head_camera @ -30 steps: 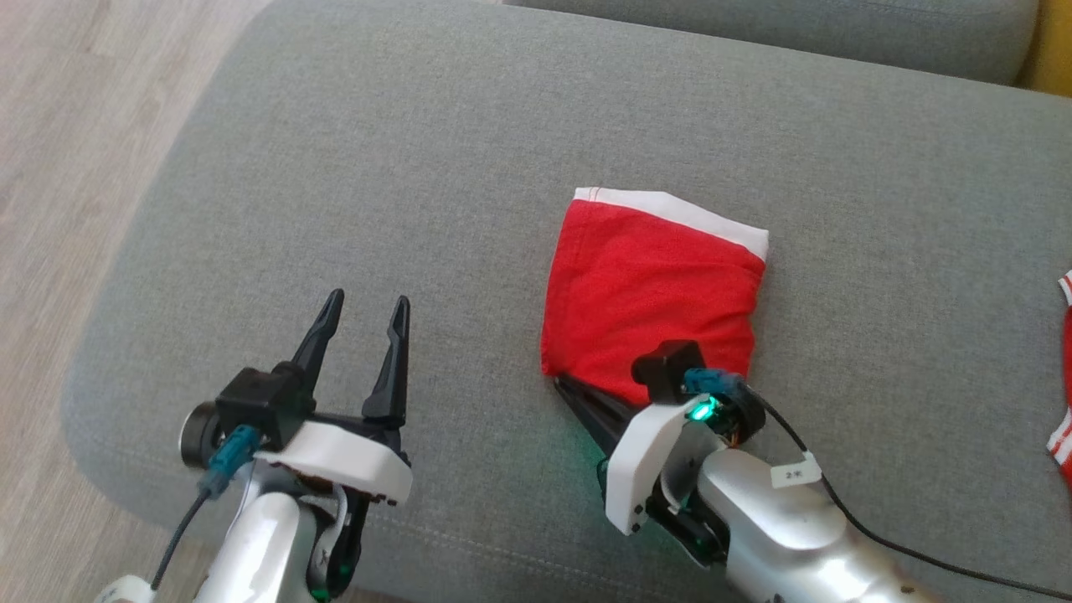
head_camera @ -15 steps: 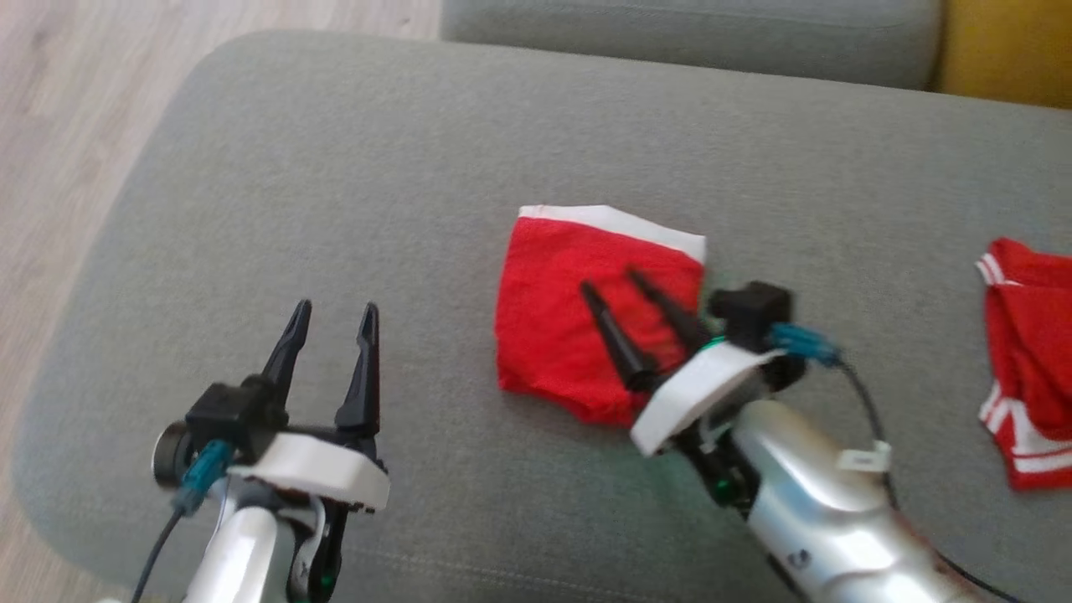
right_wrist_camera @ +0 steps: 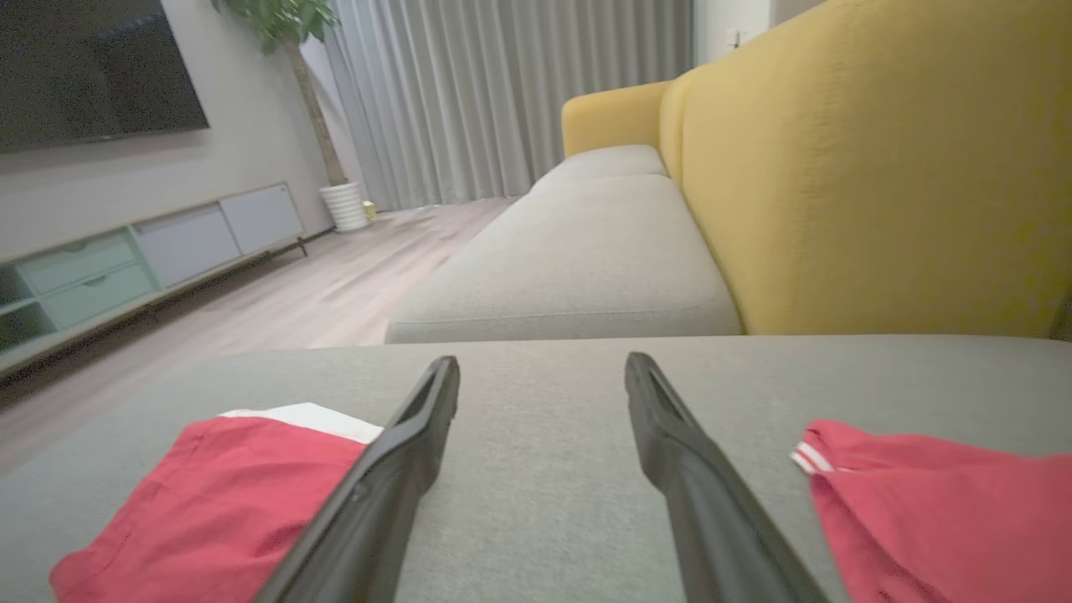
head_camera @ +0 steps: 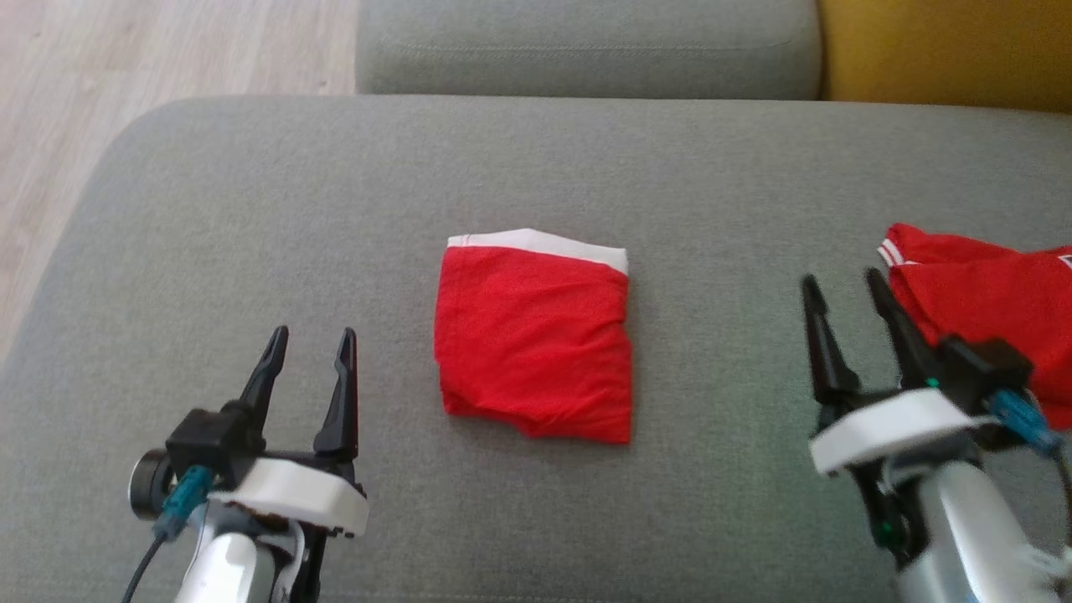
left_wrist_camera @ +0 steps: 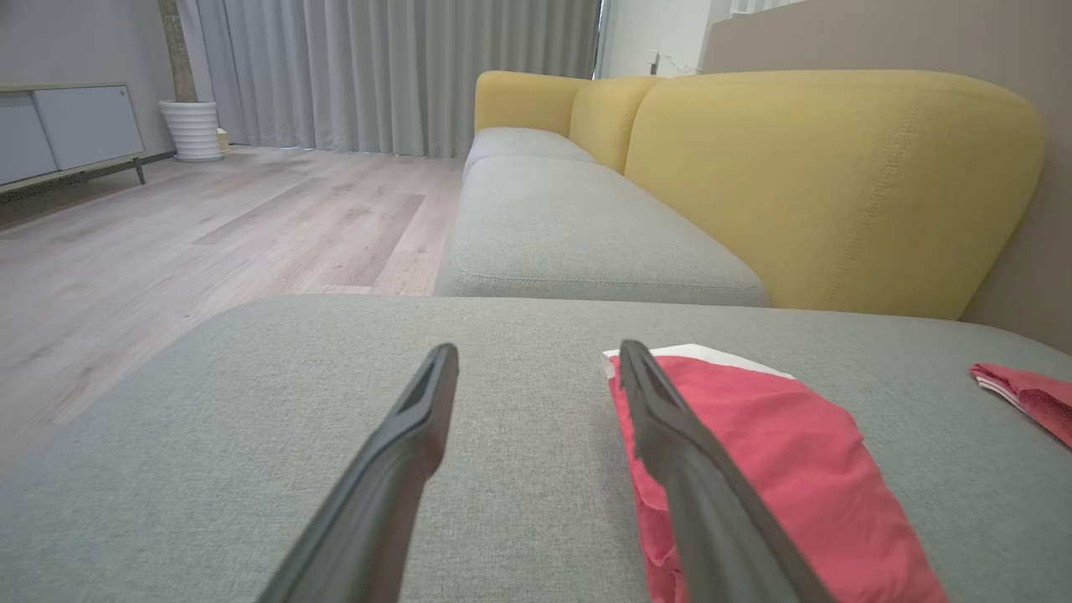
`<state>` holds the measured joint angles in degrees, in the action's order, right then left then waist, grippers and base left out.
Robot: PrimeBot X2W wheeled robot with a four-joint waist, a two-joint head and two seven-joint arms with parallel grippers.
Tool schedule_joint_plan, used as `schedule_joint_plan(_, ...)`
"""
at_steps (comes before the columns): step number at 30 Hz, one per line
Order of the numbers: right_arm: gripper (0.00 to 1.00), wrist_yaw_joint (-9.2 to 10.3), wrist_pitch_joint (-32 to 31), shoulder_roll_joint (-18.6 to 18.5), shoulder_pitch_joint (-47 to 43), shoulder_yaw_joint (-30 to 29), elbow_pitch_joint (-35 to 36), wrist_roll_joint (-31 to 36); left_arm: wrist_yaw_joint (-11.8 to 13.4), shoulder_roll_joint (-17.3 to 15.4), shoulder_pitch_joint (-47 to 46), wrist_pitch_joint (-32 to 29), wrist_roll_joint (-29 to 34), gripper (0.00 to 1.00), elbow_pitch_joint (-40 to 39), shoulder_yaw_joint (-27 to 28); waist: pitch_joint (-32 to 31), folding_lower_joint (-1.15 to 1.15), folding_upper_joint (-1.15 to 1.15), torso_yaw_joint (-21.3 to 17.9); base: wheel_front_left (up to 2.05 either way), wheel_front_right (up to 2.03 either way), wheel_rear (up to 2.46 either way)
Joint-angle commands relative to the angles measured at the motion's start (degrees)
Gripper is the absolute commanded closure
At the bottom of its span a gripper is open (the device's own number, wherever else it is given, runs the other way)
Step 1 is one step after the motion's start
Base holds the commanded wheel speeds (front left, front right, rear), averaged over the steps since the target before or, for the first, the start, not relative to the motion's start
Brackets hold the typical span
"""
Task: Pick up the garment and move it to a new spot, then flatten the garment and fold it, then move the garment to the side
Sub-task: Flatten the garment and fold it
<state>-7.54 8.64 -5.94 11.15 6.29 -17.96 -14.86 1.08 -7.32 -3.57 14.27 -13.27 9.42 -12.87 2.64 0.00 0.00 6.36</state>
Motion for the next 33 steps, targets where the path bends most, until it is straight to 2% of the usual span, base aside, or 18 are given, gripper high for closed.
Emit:
schedule_joint_plan(1,0.00,0.05,-1.34,0.70,-0.40,-0.06,4.43,1.61,0.20,-1.33,-1.28,0.28,0.20,0.00,-2.26,1.81,-0.65,0.00,0.00,-0.72,0.00,0.00,0.00)
schedule_joint_plan(6,0.00,0.05,-7.65,1.48,-7.29,-3.28,15.25,5.23,0.51,-1.96,0.08,-0.41,0.32,0.00,-3.11,1.51,-1.55,0.00,0.00,-1.63,0.00,0.00,0.00)
schedule_joint_plan(12,0.00,0.05,-11.99,2.14,-14.13,-4.35,23.28,5.82,1.02,-2.55,2.51,-1.41,0.07,0.00,-4.45,1.21,-3.34,0.00,0.00,-2.09,0.00,0.00,0.00)
schedule_joint_plan(18,0.00,0.05,-12.90,2.65,-16.89,-5.24,26.47,5.52,1.53,-3.10,4.06,-2.29,-0.13,0.00,-5.71,1.12,-3.97,0.00,0.00,-2.34,0.00,0.00,0.00)
schedule_joint_plan(33,0.00,0.05,-13.86,3.02,-18.83,-6.03,27.98,5.64,2.06,-3.31,4.90,-2.82,-0.41,0.00,-6.20,0.14,-4.31,0.00,0.00,-1.72,0.00,0.00,0.00)
